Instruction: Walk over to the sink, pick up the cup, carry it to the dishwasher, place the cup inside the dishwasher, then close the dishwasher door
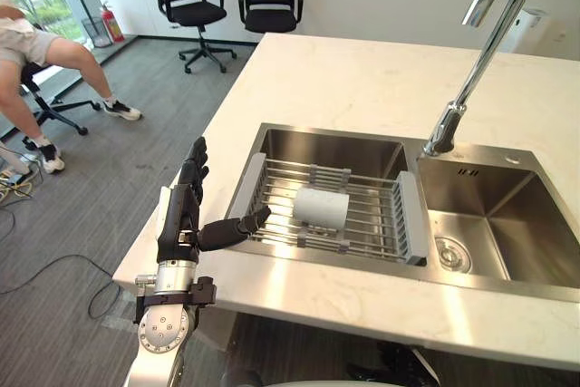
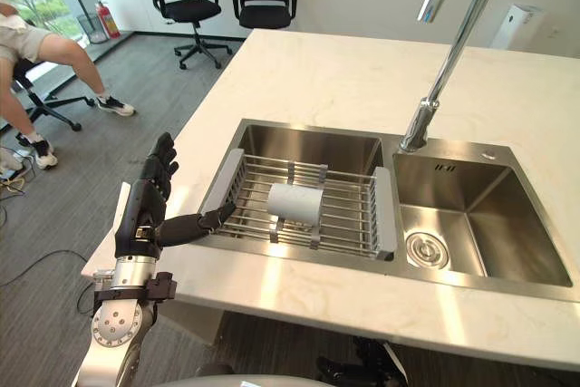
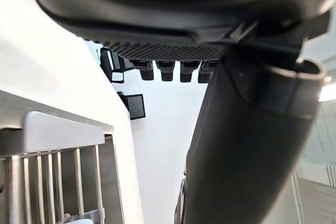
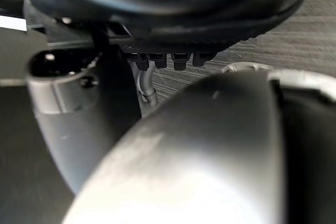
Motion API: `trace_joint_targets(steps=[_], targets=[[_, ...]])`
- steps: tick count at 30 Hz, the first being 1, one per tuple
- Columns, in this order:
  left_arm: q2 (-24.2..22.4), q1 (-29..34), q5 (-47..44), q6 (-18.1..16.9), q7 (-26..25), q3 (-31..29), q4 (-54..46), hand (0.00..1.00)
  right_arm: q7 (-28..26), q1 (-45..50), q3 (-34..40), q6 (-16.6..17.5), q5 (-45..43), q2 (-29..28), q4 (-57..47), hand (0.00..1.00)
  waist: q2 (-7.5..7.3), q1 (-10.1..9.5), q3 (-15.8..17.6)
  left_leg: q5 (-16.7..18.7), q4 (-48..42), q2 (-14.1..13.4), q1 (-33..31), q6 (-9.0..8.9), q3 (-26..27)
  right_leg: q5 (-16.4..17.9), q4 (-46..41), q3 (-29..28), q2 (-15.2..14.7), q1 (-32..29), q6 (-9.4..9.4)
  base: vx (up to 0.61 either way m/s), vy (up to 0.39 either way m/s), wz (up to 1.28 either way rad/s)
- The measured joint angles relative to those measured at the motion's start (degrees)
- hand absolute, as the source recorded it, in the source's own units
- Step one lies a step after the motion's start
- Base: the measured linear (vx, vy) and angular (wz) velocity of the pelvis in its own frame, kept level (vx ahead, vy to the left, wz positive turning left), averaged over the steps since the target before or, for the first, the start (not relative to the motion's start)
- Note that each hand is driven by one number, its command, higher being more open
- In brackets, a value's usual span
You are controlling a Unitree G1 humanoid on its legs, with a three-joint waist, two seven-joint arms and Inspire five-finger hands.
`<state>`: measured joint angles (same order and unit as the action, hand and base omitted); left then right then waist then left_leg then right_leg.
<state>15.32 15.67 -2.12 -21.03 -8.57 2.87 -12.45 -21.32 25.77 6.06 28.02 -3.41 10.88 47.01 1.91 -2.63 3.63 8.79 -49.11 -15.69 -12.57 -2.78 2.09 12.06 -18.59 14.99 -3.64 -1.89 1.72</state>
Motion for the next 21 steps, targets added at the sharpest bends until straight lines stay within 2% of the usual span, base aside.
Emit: trace_joint_targets(steps=[2,3,4,5,6,8,12,15,21], targets=[[1.6,-0.2,1.5,-1.1,0.1,0.0,0.0,1.00,-1.0,0.0,0.2,0.2,-1.2,0.8,-0.1,1.00,-0.09,-0.07,-0.1,0.7,4.9,1.3,-1.6,0.29,2.5,-0.1,1.9,-0.2,-0.5,1.4,-0.19,0.19,-0.022,-0.05],[2.6,-0.6,2.3,-1.2,0.2,0.0,0.0,1.00,-1.6,0.2,0.3,0.5,-1.5,1.3,-0.4,1.00,-0.09,-0.08,-0.1,0.5,10.8,2.4,-1.7,0.38,4.1,-0.3,2.6,-0.4,-1.0,2.1,-0.43,0.23,0.036,-0.11],[3.4,-1.1,2.8,-1.2,0.2,0.0,0.0,1.00,-2.1,0.2,0.3,0.7,-1.5,1.8,-0.5,1.00,0.10,-0.10,-0.2,-1.8,18.3,3.6,-1.2,0.37,5.6,-0.4,2.8,-0.8,-1.4,2.2,-0.62,0.24,0.055,-0.12],[3.7,-1.4,3.1,-1.2,0.2,0.0,0.0,1.00,-2.1,0.2,0.3,0.8,-1.5,2.0,-0.5,1.00,0.35,-0.13,-0.3,-3.8,21.9,4.1,-0.7,0.37,6.1,-0.3,2.8,-0.9,-1.4,2.2,-0.76,0.26,0.107,-0.07],[5.1,-2.4,3.5,-0.8,0.2,0.0,0.1,1.00,-2.1,0.3,0.1,1.1,-1.4,1.4,-0.6,1.00,-0.20,0.11,-0.8,-4.3,25.3,5.6,1.4,-0.25,6.4,-0.6,3.1,-1.6,-2.5,2.2,-1.63,0.19,0.101,0.01],[6.6,-4.0,3.9,-0.4,0.2,0.0,0.1,1.00,-2.3,0.3,-0.3,1.5,-1.3,1.0,-0.8,1.00,-1.01,0.45,-1.0,-4.3,28.1,6.9,2.4,-0.24,6.4,-0.9,4.6,-2.4,-3.0,2.4,-2.03,0.14,0.096,0.06],[9.5,-5.1,8.0,1.4,0.4,0.8,-0.2,1.00,-1.8,0.5,-1.0,1.5,-0.4,0.6,-0.8,1.00,-1.07,0.66,-1.1,-4.5,34.0,8.1,6.5,-0.50,6.6,-1.2,5.8,-3.1,-3.4,3.7,-2.62,0.04,0.059,-0.03],[13.1,-6.1,9.7,2.5,2.8,4.2,-1.2,1.00,-1.5,0.7,-1.5,1.4,0.1,0.6,-0.8,1.00,-0.95,0.63,-1.5,-5.5,38.9,8.3,8.2,-2.06,6.6,-1.2,7.1,-3.5,-3.1,3.3,-2.65,-0.07,0.015,-0.02],[18.2,-7.7,11.2,6.2,7.9,9.4,-1.0,1.00,-1.3,2.0,-2.0,1.0,0.7,0.7,-1.5,1.00,-1.27,1.34,-3.1,-8.3,43.6,8.6,9.7,-2.26,7.1,-1.9,7.1,-4.1,-2.9,2.4,-3.63,-0.07,-0.003,-0.04]])
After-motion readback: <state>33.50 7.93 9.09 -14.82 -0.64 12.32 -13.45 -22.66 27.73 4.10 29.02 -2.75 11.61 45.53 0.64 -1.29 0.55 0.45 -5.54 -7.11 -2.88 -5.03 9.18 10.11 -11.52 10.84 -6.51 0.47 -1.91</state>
